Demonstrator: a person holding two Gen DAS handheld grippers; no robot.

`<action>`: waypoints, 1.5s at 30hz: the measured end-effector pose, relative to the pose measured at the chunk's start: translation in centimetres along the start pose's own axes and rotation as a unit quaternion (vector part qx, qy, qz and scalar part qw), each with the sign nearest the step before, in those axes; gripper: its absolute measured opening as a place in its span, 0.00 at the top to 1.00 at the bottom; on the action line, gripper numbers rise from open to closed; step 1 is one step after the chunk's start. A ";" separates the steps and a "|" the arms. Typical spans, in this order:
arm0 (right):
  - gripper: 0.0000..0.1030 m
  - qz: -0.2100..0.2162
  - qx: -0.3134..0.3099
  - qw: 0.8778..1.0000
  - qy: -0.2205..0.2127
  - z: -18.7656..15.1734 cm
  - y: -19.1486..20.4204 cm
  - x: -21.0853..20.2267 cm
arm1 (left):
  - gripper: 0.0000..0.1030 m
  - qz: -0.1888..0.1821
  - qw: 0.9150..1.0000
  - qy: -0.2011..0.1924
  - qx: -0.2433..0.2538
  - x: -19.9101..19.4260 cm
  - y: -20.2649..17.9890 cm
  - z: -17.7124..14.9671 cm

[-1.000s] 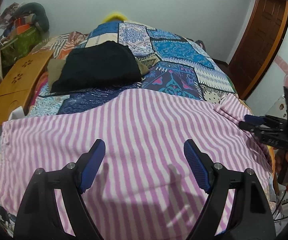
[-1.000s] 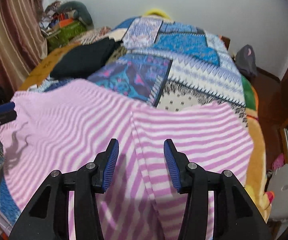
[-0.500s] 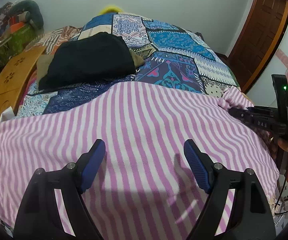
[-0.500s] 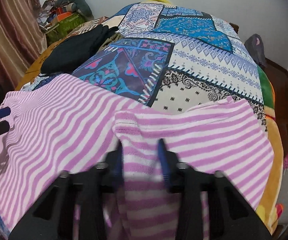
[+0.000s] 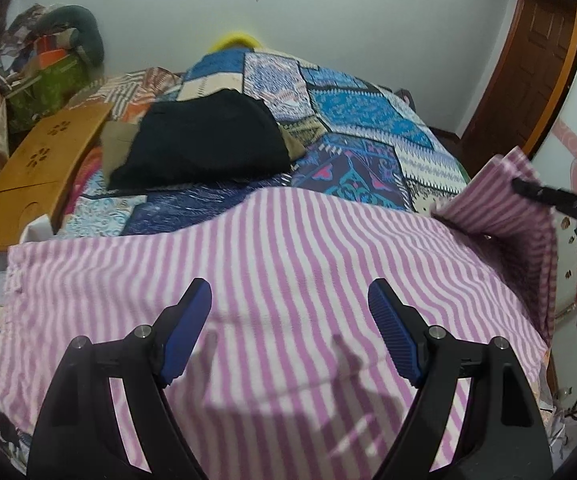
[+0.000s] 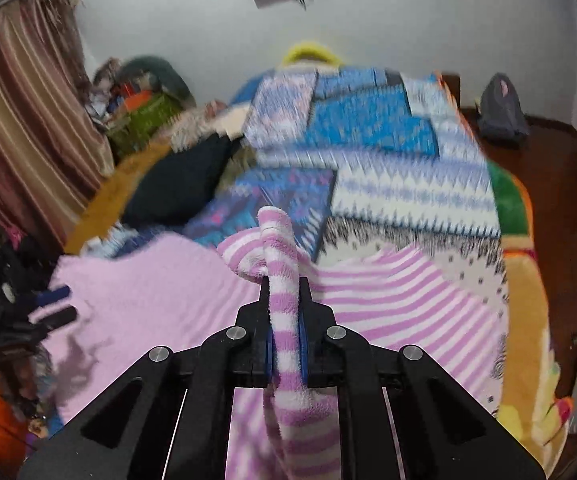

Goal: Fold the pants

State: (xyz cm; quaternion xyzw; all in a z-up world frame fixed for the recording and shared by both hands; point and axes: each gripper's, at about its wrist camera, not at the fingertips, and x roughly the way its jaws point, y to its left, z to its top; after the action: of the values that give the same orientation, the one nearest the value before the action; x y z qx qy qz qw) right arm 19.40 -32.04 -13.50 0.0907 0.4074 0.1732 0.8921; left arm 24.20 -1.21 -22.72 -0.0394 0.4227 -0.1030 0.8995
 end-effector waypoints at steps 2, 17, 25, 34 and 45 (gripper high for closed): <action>0.92 0.013 -0.009 1.000 -0.018 0.9 1.5 -1.6 | 0.21 0.005 1.000 -0.008 -0.004 -1.0 0.4 -0.2; 0.92 0.127 -0.163 0.974 0.089 -7.6 17.2 2.6 | 0.21 0.031 0.999 -0.030 -0.026 -6.5 3.4 -2.7; 0.70 0.129 -0.132 0.975 0.123 -9.7 15.7 4.0 | 0.21 0.019 1.000 -0.015 0.000 -5.5 1.4 -1.7; 0.55 0.026 -0.116 0.993 0.016 -7.6 9.2 -2.6 | 0.21 -0.040 0.997 0.025 0.058 0.3 -4.9 2.9; 0.54 -0.049 -0.041 0.997 0.054 -11.0 0.3 -1.4 | 0.33 -0.074 0.982 0.149 0.090 11.6 -9.6 4.4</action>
State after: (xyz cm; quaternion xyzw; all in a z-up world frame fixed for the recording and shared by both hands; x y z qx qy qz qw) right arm 10.17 -32.09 -19.61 0.0249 0.4517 0.1507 0.8790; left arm 33.37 -13.22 -27.10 0.0264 0.5365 -0.2121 0.8164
